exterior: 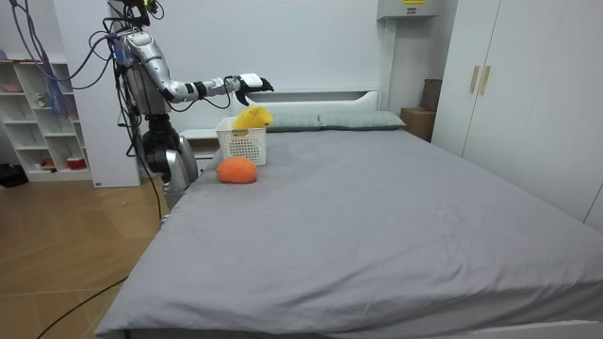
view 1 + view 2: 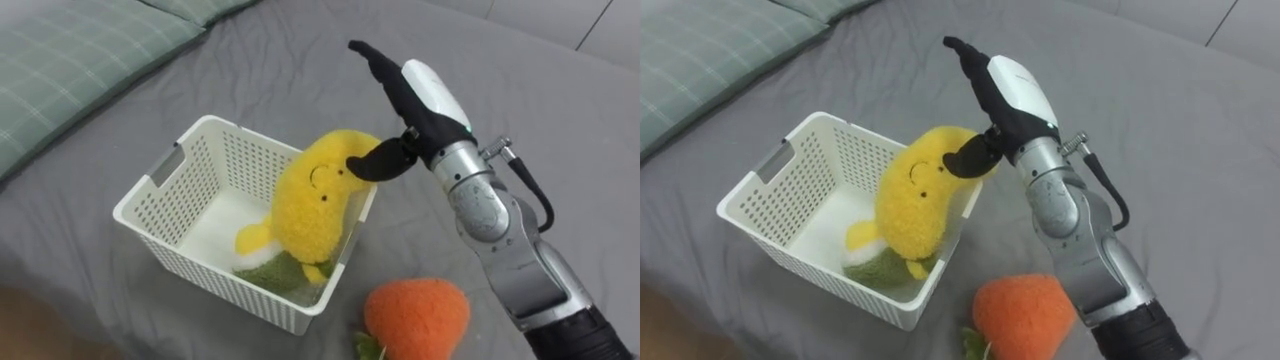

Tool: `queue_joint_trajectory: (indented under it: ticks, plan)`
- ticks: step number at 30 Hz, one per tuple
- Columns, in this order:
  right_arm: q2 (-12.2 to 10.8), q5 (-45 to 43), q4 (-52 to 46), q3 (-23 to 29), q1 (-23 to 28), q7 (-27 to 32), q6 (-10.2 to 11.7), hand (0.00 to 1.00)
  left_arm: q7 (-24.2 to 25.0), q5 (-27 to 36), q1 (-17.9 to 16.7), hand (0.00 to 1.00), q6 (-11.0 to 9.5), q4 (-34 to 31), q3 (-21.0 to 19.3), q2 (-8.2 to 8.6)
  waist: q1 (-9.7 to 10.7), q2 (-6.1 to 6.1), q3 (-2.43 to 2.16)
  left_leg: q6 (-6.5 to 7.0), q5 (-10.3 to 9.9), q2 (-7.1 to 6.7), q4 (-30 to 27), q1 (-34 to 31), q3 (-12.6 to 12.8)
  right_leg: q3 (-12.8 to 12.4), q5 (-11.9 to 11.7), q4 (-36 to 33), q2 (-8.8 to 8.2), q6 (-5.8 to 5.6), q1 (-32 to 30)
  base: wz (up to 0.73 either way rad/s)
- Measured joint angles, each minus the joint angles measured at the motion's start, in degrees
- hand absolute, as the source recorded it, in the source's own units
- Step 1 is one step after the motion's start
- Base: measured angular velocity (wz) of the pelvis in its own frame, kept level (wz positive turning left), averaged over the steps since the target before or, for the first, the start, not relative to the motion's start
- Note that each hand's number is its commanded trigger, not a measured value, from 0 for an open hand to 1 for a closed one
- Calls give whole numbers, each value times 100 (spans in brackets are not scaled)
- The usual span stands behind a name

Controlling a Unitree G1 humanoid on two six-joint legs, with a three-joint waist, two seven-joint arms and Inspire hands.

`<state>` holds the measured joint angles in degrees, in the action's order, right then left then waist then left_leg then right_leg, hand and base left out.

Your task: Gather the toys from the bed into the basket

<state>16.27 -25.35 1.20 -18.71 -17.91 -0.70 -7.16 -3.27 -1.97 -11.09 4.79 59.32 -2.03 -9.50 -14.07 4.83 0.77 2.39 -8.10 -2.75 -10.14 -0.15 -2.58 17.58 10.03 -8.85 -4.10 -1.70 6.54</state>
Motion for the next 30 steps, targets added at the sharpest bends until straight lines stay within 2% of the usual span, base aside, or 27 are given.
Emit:
queue_joint_trajectory:
  ticks: [4, 11, 20, 23, 26, 30]
  plan:
    - [2, -17, 0, 4, 11, 0, 0, 0, 5, -95, 2, 0, 13, -1, -18, 3, 23, 24, -14, 0, -2, -4, -30, 2, -34, 17, -4, 0, 2, -2, 20, 3]
    - [2, -3, -1, 5, 132, -38, 1, 0, 1, -156, 0, 0, 27, -25, -126, 13, 84, 14, -13, -1, -4, -5, -38, 33, -50, 8, -9, -3, 7, 2, 47, 0]
    - [13, 314, 148, 293, 165, -138, 2, 0, 2, -270, -11, 0, 76, -85, -235, 60, 146, -35, -12, 0, -3, 2, -16, 100, 10, -23, -12, 3, 7, 2, 94, -2]
    - [9, 422, 372, 475, 315, -134, 6, 0, -9, -266, -53, 0, 116, -145, -239, 80, 150, -39, -14, 1, -2, -1, -19, 96, 3, -13, -13, 2, 3, 1, 101, 0]
    - [9, 558, 691, 781, 412, -129, 3, 0, -23, -268, -165, 0, 118, -203, -356, 129, 247, -40, -21, 1, -3, -6, -28, 81, -31, -1, -13, 1, 0, 1, 98, 3]
    - [16, 1169, 966, 1161, 625, 91, 0, 0, -24, -262, -304, 0, 239, -195, -535, 157, 358, -103, -53, 3, -5, 2, -26, 122, 27, -12, -14, 2, 1, -1, 131, 0]
